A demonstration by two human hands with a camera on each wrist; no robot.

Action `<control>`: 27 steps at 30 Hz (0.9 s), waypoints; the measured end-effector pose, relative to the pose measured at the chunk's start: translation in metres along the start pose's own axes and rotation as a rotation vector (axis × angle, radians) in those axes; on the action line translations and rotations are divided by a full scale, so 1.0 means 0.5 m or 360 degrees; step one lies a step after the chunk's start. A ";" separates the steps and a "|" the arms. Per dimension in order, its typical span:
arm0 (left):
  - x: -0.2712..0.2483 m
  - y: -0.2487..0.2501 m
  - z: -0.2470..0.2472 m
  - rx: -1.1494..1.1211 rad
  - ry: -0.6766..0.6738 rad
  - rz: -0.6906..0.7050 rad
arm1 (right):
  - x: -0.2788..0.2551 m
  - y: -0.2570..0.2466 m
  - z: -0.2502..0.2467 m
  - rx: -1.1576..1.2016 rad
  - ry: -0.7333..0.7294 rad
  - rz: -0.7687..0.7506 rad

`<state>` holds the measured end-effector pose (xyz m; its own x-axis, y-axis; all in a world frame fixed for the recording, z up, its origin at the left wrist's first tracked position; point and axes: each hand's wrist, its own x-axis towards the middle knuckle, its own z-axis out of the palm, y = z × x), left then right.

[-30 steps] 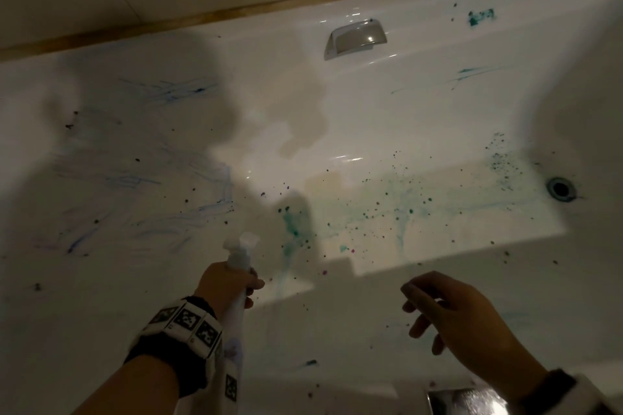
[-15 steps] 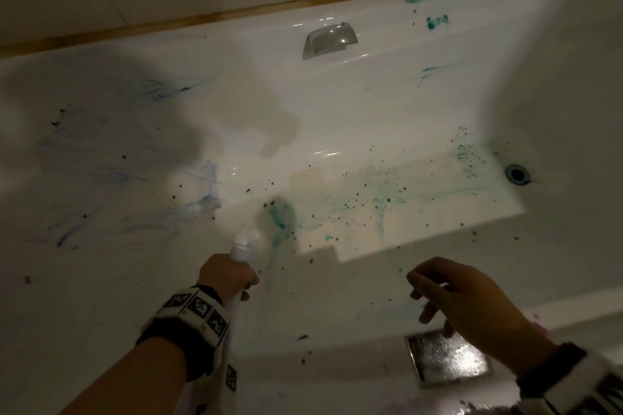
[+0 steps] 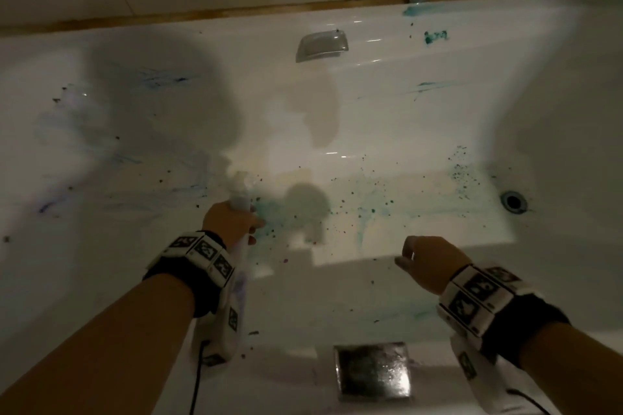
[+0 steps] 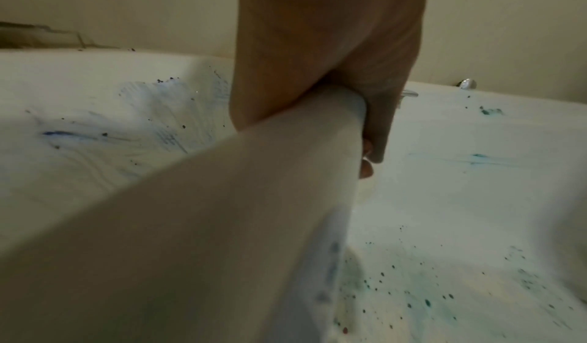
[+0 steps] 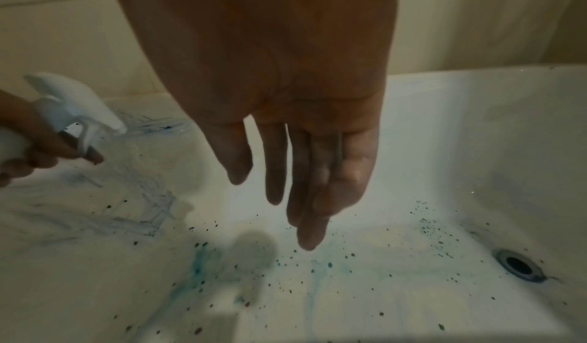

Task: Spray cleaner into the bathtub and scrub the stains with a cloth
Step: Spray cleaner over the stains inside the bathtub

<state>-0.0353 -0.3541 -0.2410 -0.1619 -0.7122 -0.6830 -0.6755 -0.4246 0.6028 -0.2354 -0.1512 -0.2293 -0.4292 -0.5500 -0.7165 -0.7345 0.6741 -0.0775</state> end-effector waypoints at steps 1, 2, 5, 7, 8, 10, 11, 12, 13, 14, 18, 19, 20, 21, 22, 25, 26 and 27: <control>-0.004 0.009 0.020 -0.0027 0.0046 0.0003 | 0.002 0.023 -0.002 -0.0006 -0.0031 -0.0024; -0.008 0.018 0.042 -0.0036 0.0091 0.0003 | 0.007 0.046 -0.006 0.0000 -0.0053 -0.0061; -0.018 0.041 0.112 -0.0074 0.0206 0.0005 | 0.022 0.090 -0.020 0.0292 -0.0157 -0.0246; -0.022 0.051 0.154 -0.0186 0.0201 -0.0005 | 0.030 0.084 -0.034 0.0555 -0.0251 -0.0454; -0.024 0.054 0.169 -0.0285 0.0182 -0.0015 | 0.033 0.073 -0.041 0.0667 -0.0319 -0.0536; -0.025 0.057 0.190 -0.0496 0.0164 -0.0031 | 0.045 0.047 -0.045 0.0776 -0.0454 -0.0624; -0.026 0.058 0.197 -0.0562 0.0167 -0.0032 | 0.051 0.034 -0.043 0.0772 -0.0518 -0.0649; -0.025 0.059 0.204 -0.0602 0.0182 -0.0024 | 0.056 0.021 -0.038 0.0753 -0.0580 -0.0665; -0.024 0.060 0.212 -0.0630 0.0209 -0.0017 | 0.060 0.009 -0.031 0.0751 -0.0639 -0.0678; -0.025 0.063 0.218 -0.0638 0.0241 -0.0021 | 0.063 -0.003 -0.019 0.0764 -0.0698 -0.0677; -0.003 0.080 0.240 -0.0709 0.0311 -0.0137 | 0.073 -0.044 0.009 0.1038 -0.0828 -0.0642; 0.005 0.084 0.244 -0.0762 0.0287 -0.0158 | 0.077 -0.046 0.013 0.1125 -0.0845 -0.0617; 0.014 0.091 0.249 -0.0804 0.0223 -0.0164 | 0.084 -0.044 0.015 0.1206 -0.0850 -0.0578; 0.020 0.098 0.254 -0.0840 0.0146 -0.0159 | 0.094 -0.038 0.019 0.1278 -0.0840 -0.0551; 0.024 0.104 0.260 -0.0865 0.0079 -0.0154 | 0.102 -0.034 0.024 0.1284 -0.0815 -0.0560; 0.042 0.110 0.281 -0.0914 -0.0012 -0.0176 | 0.134 -0.022 0.040 0.1142 -0.0751 -0.0709; 0.049 0.114 0.288 -0.0922 -0.0019 -0.0197 | 0.150 -0.019 0.050 0.1202 -0.0769 -0.0727; 0.060 0.115 0.294 -0.0922 -0.0022 -0.0212 | 0.168 -0.016 0.065 0.1258 -0.0765 -0.0721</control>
<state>-0.1846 -0.3177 -0.2872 -0.1148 -0.6264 -0.7710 -0.1884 -0.7483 0.6360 -0.2483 -0.1868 -0.3114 0.1854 -0.6950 -0.6947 -0.1448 0.6799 -0.7189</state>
